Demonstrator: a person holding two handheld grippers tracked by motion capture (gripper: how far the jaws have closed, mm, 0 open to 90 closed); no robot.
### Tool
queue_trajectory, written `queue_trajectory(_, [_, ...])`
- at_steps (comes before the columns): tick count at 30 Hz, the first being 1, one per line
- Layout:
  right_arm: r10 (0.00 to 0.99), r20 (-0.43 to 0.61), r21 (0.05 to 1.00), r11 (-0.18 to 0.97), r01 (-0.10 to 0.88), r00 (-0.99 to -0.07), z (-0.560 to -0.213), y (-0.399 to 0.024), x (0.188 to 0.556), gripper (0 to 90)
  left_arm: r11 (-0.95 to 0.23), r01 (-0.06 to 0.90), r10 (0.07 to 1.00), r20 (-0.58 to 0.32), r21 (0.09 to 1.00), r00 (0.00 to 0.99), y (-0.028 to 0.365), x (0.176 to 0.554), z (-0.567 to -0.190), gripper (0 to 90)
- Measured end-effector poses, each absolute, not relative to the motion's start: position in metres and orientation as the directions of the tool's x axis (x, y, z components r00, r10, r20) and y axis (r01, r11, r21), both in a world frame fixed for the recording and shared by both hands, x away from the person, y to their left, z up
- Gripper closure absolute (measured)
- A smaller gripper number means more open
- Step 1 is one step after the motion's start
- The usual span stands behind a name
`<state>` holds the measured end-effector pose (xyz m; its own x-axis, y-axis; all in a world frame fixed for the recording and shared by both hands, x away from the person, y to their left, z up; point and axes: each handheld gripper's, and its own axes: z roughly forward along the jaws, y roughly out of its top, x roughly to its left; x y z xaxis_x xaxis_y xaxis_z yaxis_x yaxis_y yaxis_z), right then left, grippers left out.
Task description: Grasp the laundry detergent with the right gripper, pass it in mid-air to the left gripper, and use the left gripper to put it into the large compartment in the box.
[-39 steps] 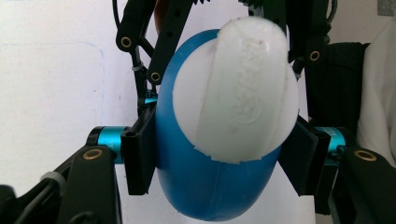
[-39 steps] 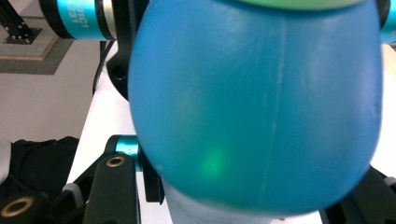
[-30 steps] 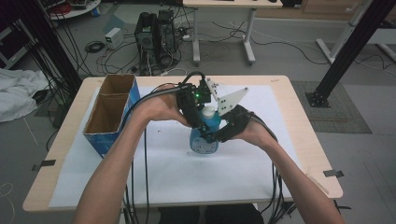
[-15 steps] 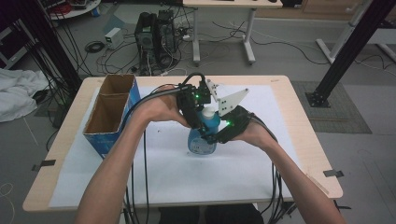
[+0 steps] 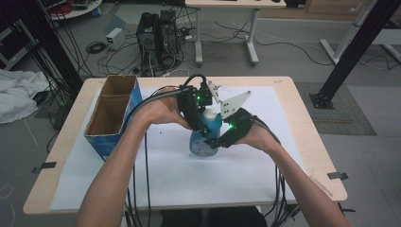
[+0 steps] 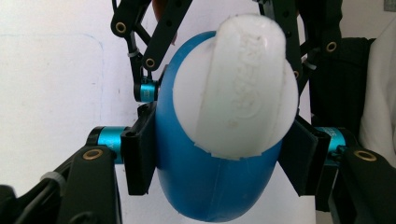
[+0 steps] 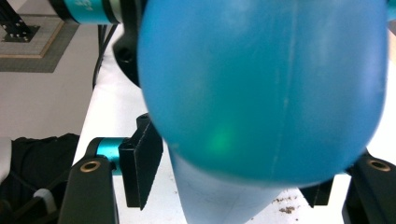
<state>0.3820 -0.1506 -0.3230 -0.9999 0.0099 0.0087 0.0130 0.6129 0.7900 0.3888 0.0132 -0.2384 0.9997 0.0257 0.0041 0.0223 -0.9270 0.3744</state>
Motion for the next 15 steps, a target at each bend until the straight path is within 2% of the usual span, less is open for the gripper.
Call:
queue_trajectory(5, [0.025, 0.025, 0.776, 0.629, 0.035, -0.999, -0.323, -0.1512, 0.3802, 30.0, -0.926, 0.021, 0.025, 0.005, 0.376, 1.0, 0.0145, 0.3878, -0.2386, 37.2])
queue_trajectory(6, [0.02, -0.002, 0.785, 0.619, 0.011, -1.0, -0.3238, -0.1507, 0.3823, 29.5, -0.925, 0.021, 0.024, 0.004, 0.379, 1.0, 0.0147, 0.3875, -0.2383, 37.2])
queue_trajectory(11, [0.009, 0.007, 0.779, 0.627, 0.011, -1.0, -0.3246, -0.1521, 0.3828, 27.5, -0.923, 0.022, 0.025, 0.004, 0.384, 1.0, 0.0155, 0.3862, -0.2372, 37.2])
queue_trajectory(15, [0.025, 0.009, 0.777, 0.629, 0.023, -1.0, -0.3243, -0.1522, 0.3827, 23.3, -0.922, 0.021, 0.027, 0.01, 0.386, 1.0, 0.0163, 0.3857, -0.2362, 37.2])
